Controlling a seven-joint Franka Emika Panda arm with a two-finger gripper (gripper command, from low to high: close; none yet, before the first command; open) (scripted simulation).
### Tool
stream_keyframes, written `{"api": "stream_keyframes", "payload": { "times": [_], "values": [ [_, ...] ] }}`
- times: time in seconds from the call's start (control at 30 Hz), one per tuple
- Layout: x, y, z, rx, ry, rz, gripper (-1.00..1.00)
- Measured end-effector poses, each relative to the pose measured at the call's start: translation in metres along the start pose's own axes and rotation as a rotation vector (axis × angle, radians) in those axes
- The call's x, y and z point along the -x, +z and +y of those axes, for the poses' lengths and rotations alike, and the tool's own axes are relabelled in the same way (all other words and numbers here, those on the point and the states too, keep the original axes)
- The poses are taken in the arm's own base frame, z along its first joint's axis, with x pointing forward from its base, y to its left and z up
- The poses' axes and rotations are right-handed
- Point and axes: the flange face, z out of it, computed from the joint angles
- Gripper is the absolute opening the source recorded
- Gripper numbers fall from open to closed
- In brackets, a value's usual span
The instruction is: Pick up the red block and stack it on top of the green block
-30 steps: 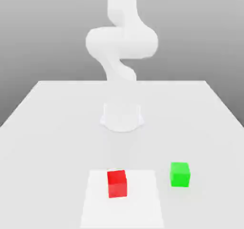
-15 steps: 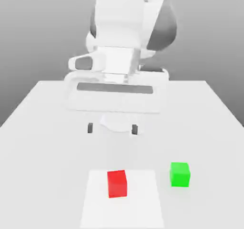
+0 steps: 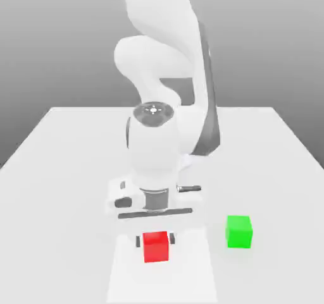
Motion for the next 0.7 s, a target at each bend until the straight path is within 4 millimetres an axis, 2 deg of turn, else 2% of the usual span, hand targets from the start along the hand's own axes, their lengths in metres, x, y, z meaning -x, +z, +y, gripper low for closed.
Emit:
{"api": "stream_keyframes", "payload": {
  "times": [0.1, 0.3, 0.33, 0.4, 0.5, 0.7],
  "values": [
    [0.000, 0.002, 0.000, 0.000, 0.000, 0.000, -1.00],
    [0.000, -0.050, 0.000, 0.000, 0.001, 0.000, -1.00],
    [0.006, -0.057, -0.007, -0.002, -0.012, 0.000, -1.00],
    [0.023, -0.068, -0.026, -0.006, -0.038, -0.001, -1.00],
    [0.064, -0.080, -0.064, -0.010, -0.111, -0.002, -1.00],
    [0.142, -0.096, -0.108, -0.003, -0.197, -0.001, -1.00]
  ]
}}
